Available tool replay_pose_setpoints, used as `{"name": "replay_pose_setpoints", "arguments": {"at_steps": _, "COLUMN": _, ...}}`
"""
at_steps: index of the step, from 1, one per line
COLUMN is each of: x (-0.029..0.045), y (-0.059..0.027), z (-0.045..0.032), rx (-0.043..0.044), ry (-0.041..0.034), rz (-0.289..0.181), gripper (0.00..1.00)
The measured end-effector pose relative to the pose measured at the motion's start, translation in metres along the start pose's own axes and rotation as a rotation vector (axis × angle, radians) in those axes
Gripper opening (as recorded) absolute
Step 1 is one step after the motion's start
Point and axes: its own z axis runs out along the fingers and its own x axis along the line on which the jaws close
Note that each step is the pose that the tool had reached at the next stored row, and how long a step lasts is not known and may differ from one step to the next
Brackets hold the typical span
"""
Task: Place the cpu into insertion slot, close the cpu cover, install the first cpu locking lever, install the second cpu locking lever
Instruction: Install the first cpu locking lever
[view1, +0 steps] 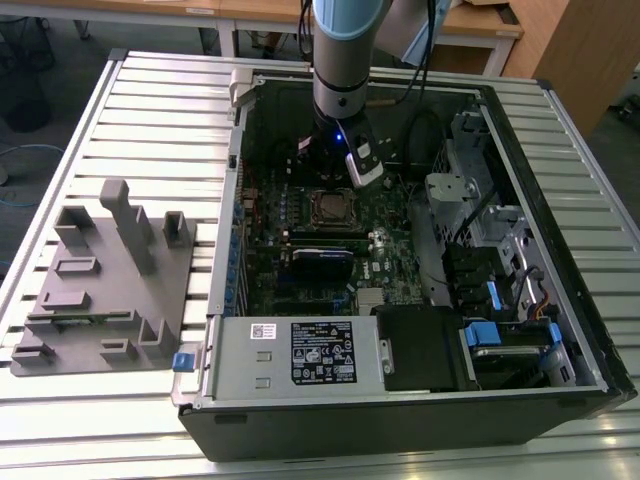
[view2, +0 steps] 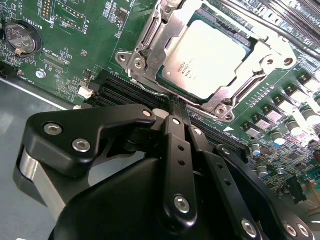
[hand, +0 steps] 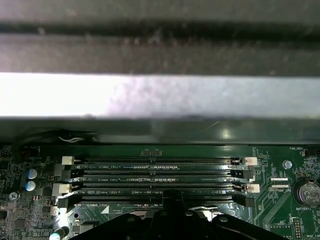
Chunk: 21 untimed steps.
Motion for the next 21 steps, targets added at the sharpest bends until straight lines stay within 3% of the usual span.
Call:
{"name": "replay_pose_setpoints", "arguments": {"at_steps": 6, "x": -0.0001, "y": 0.0003, "z": -0.0006, "rx": 0.0001, "ry": 0.0, "rz": 0.0, "gripper": 0.1}}
{"name": "replay_pose_setpoints", "arguments": {"at_steps": 9, "x": -0.0008, "y": 0.0016, "z": -0.0021, "rx": -0.0045, "ry": -0.0025, "rz": 0.0, "gripper": 0.1}}
{"name": "replay_pose_setpoints", "arguments": {"at_steps": 16, "x": -0.0015, "y": 0.0041, "z": -0.0135, "rx": -0.0042, "ry": -0.0025, "rz": 0.0, "gripper": 0.1}}
{"name": "replay_pose_setpoints", "arguments": {"at_steps": 21, "x": -0.0015, "y": 0.0044, "z": -0.0149, "rx": -0.0045, "ry": -0.0026, "rz": 0.0, "gripper": 0.1}}
